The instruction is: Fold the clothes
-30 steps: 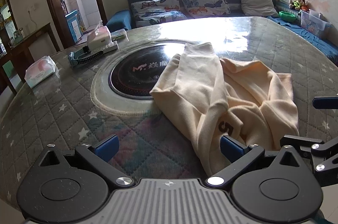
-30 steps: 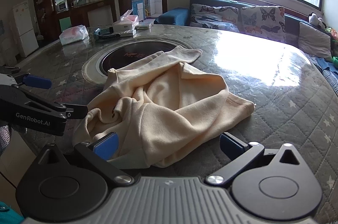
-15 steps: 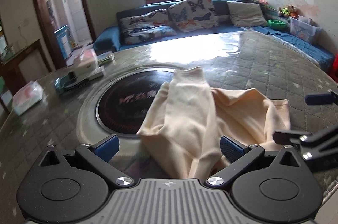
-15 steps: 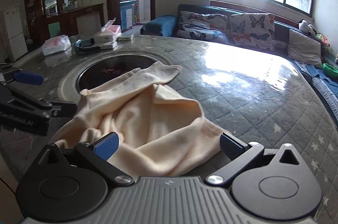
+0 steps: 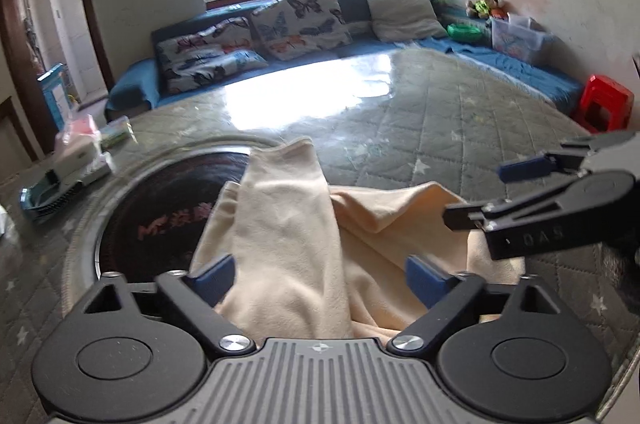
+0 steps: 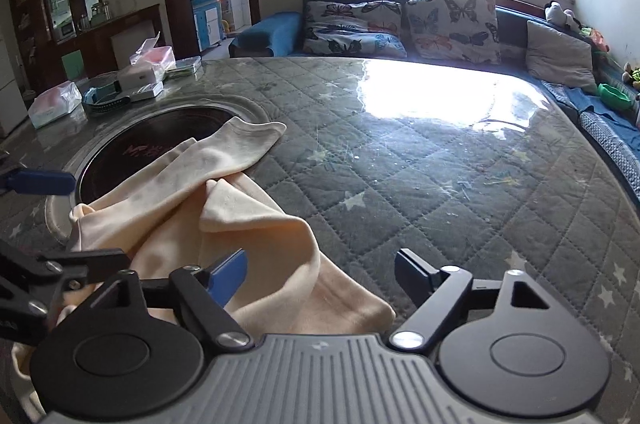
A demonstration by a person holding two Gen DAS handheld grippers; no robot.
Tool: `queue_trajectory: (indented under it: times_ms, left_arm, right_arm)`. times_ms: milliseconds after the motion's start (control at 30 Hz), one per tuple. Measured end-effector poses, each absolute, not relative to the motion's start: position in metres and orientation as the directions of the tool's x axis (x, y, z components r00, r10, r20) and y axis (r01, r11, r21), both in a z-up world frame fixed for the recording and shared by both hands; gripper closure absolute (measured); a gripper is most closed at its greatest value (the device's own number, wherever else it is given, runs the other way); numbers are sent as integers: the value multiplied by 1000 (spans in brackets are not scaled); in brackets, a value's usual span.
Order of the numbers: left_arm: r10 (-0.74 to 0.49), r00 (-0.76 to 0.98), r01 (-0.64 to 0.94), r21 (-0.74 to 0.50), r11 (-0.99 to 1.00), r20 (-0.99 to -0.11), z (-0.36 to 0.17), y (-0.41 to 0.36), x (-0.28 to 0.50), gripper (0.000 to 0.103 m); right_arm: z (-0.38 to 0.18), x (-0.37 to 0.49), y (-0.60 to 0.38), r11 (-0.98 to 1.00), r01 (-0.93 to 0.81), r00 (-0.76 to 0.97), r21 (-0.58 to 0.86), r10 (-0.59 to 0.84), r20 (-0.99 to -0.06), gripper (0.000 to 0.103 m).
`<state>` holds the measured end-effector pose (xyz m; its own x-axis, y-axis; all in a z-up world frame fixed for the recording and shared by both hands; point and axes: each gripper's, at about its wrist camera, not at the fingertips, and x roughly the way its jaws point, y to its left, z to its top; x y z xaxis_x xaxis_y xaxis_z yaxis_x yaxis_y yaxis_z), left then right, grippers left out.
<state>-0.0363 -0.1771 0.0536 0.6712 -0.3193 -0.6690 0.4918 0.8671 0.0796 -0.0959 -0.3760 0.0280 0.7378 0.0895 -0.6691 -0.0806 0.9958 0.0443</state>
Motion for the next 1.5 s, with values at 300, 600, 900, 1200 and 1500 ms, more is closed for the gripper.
queue_trajectory:
  times_ms: [300,600,900,1200,1500]
  left_arm:
    - [-316,636,510,76,857,-704,39,-179,-21,55]
    - [-319,635,518,81,852,-704,32,-189,-9,71]
    - [-287,726,395,37,918,-626,55,-137,-15,99]
    - [-167,778,200,-14,980,-605,72,-47,-45,101]
    - [-308,727,370,-27,928,-613,80,-104,-45,77]
  right_arm:
    - [18,-70,-366,987,-136,706,86,157,-690,68]
    - [19,-68,-369,991,-106,722,83,134,-678,100]
    - [37,-101,-383,999,-32,786,23,39,-616,101]
    - [44,-160,-432,984,176,792,25,-126,-597,101]
    - [32,-201,-455,959,283,735,21,-203,-647,101]
